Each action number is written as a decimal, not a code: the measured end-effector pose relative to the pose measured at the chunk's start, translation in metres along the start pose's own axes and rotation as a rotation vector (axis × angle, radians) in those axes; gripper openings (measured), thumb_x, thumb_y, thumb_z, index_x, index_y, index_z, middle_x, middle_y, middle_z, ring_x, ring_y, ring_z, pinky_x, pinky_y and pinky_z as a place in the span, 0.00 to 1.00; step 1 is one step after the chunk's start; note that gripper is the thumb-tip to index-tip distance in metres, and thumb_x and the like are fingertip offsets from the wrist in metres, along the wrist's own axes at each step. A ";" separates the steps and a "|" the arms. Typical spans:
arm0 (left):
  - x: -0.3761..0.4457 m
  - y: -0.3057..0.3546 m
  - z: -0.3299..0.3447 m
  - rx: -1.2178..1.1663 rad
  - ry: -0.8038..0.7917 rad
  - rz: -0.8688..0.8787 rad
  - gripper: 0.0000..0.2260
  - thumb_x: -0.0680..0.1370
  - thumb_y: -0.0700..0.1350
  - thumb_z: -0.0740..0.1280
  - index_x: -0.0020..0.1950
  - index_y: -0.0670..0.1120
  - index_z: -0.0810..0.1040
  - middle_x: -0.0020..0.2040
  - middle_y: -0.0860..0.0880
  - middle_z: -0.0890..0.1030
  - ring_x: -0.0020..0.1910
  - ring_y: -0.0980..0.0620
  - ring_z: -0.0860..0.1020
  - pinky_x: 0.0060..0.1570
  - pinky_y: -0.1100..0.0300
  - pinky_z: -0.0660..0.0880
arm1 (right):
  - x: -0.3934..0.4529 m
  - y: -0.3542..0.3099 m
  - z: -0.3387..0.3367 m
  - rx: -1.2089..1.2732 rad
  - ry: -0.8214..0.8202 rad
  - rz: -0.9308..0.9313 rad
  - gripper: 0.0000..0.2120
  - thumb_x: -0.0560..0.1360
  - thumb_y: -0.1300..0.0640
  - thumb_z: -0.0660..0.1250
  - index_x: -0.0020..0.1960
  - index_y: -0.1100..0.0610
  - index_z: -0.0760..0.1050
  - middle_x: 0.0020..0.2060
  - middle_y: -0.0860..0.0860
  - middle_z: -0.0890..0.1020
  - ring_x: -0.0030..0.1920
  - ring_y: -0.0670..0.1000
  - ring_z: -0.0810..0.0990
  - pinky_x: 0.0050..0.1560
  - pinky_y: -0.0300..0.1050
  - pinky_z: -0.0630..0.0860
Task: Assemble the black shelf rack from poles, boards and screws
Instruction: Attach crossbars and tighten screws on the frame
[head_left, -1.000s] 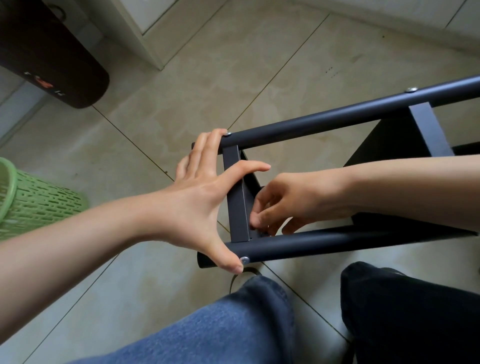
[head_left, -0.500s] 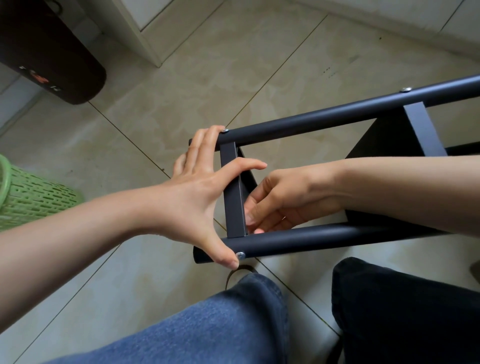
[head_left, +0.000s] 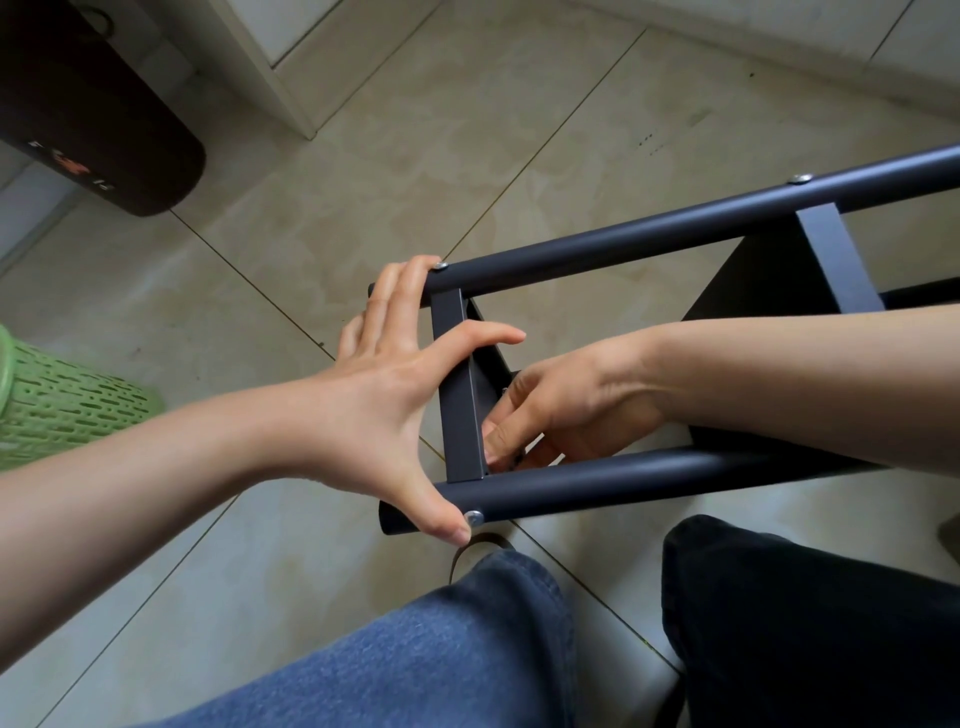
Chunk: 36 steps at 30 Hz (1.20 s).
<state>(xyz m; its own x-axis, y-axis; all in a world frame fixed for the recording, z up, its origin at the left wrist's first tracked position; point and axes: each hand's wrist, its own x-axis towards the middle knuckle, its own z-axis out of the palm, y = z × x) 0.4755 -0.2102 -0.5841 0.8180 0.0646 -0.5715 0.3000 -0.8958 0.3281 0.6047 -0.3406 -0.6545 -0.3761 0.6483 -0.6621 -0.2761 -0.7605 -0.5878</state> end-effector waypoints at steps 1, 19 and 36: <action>0.000 0.000 0.000 -0.003 -0.002 -0.001 0.55 0.46 0.74 0.70 0.69 0.78 0.46 0.74 0.57 0.25 0.70 0.53 0.18 0.74 0.44 0.35 | 0.000 0.000 -0.001 0.009 -0.015 0.000 0.05 0.79 0.62 0.64 0.46 0.61 0.77 0.38 0.53 0.80 0.35 0.46 0.81 0.37 0.38 0.79; 0.000 -0.001 0.001 -0.002 -0.001 -0.005 0.55 0.47 0.73 0.70 0.69 0.77 0.46 0.74 0.57 0.24 0.70 0.52 0.18 0.75 0.42 0.36 | -0.003 0.000 -0.002 -0.010 0.004 -0.113 0.08 0.76 0.70 0.65 0.42 0.61 0.78 0.38 0.56 0.81 0.36 0.48 0.82 0.38 0.38 0.80; 0.000 -0.001 0.001 -0.020 -0.006 -0.008 0.55 0.47 0.73 0.70 0.70 0.77 0.46 0.74 0.57 0.24 0.70 0.53 0.18 0.75 0.41 0.38 | -0.005 -0.004 -0.004 0.055 0.107 -0.133 0.04 0.75 0.70 0.67 0.46 0.64 0.78 0.43 0.62 0.83 0.40 0.53 0.86 0.49 0.46 0.83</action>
<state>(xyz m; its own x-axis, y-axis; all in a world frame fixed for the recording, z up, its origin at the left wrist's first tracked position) 0.4750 -0.2093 -0.5852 0.8128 0.0692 -0.5784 0.3164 -0.8861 0.3387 0.6113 -0.3406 -0.6506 -0.2373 0.7416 -0.6275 -0.3665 -0.6665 -0.6491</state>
